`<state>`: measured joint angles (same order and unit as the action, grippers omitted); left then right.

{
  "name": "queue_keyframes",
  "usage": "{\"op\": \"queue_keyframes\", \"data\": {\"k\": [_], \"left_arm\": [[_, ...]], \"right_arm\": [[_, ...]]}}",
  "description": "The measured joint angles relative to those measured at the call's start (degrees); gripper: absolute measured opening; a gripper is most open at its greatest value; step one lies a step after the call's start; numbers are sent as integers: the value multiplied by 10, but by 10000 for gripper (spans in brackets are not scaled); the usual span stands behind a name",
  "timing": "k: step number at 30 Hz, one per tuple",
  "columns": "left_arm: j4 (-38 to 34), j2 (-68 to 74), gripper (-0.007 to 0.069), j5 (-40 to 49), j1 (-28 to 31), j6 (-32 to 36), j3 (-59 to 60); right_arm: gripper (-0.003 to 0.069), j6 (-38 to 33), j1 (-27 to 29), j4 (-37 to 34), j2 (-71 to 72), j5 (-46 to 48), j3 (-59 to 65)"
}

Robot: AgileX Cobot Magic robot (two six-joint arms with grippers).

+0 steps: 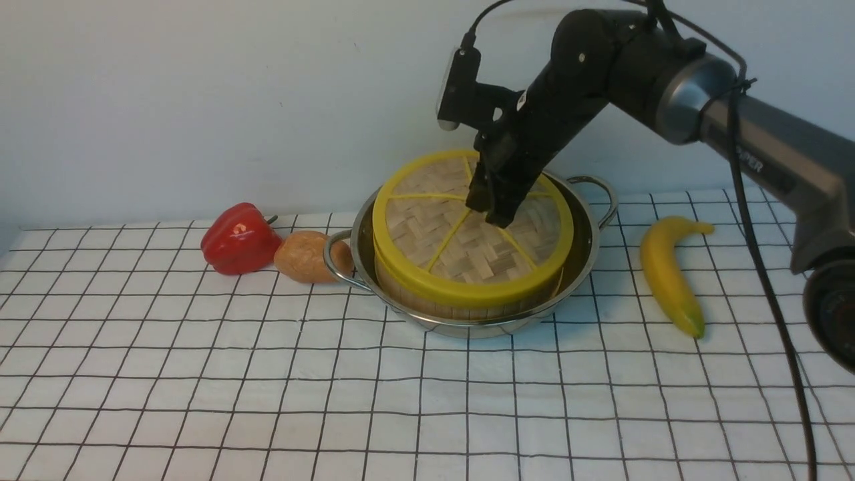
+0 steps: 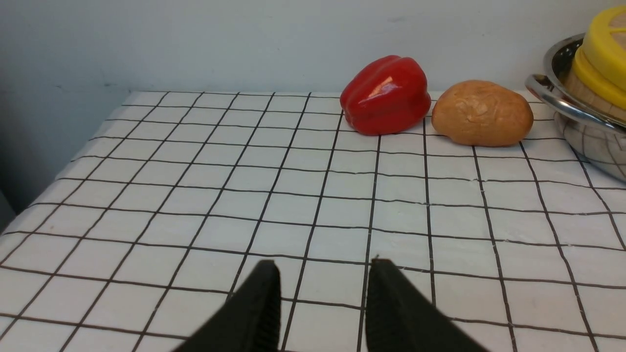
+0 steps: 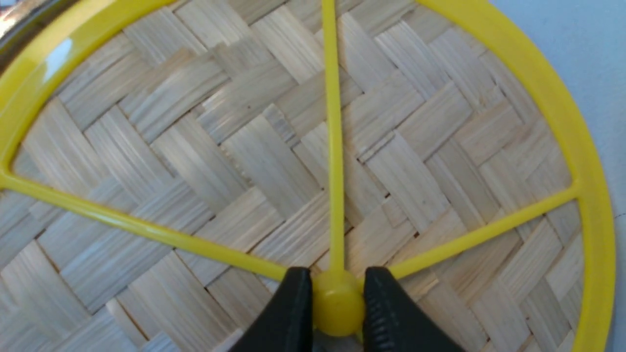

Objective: Place the steamer in the pot on the white tablecloth, and put the lid on the steamer.
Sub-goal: 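Place the bamboo steamer lid onto the steamer basket in the pot with the right gripper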

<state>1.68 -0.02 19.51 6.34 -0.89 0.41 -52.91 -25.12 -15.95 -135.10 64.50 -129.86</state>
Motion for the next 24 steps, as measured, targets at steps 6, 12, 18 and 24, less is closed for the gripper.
{"op": "queue_keyframes", "data": {"k": [6,12,18,24], "left_arm": [[0,0,243,0,0,0,0],[0,0,243,0,0,0,0],[0,0,243,0,0,0,0],[0,0,243,0,0,0,0]], "right_arm": [[147,-26,0,-2,-2,-18,1],[147,-36,0,-3,-3,-26,2],[147,-42,0,-20,-3,-26,2],[146,-41,0,-37,-8,-32,2]]}}
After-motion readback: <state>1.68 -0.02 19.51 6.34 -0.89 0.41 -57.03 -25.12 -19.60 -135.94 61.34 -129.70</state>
